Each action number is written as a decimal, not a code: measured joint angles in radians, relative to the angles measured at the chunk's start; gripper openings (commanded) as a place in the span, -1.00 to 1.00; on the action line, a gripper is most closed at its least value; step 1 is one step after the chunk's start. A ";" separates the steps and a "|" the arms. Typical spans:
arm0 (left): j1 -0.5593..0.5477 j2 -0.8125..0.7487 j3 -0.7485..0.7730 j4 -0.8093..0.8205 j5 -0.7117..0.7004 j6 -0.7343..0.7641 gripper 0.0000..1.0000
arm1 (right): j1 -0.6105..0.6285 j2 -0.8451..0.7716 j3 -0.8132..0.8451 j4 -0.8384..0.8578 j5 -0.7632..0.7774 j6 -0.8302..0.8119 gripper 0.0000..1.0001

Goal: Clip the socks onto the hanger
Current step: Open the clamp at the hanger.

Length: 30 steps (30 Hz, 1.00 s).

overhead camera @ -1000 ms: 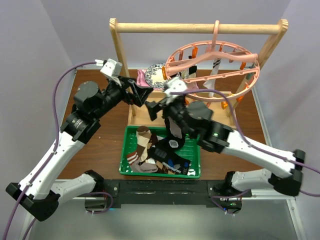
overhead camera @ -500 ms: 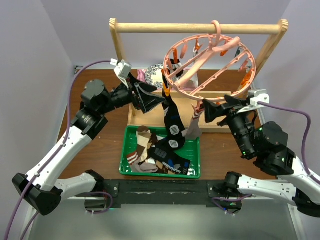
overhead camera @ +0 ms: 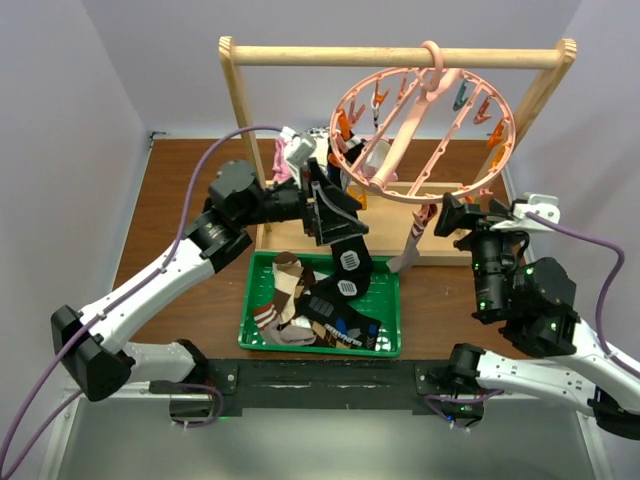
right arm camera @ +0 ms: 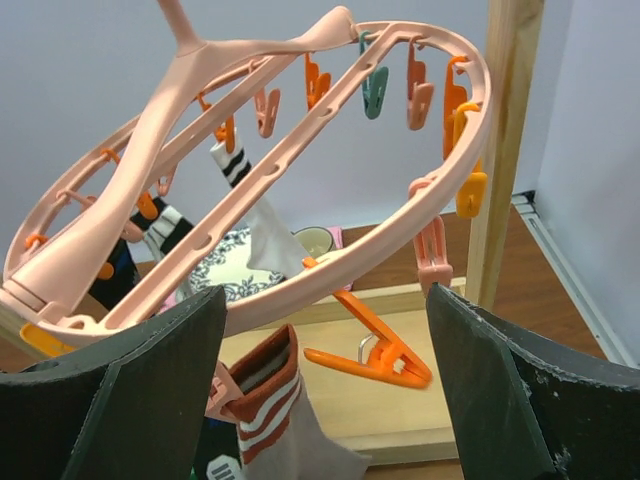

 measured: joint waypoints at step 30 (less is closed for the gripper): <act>0.081 0.210 0.208 -0.193 -0.422 0.173 0.61 | -0.002 0.475 0.114 0.106 -0.353 0.084 0.55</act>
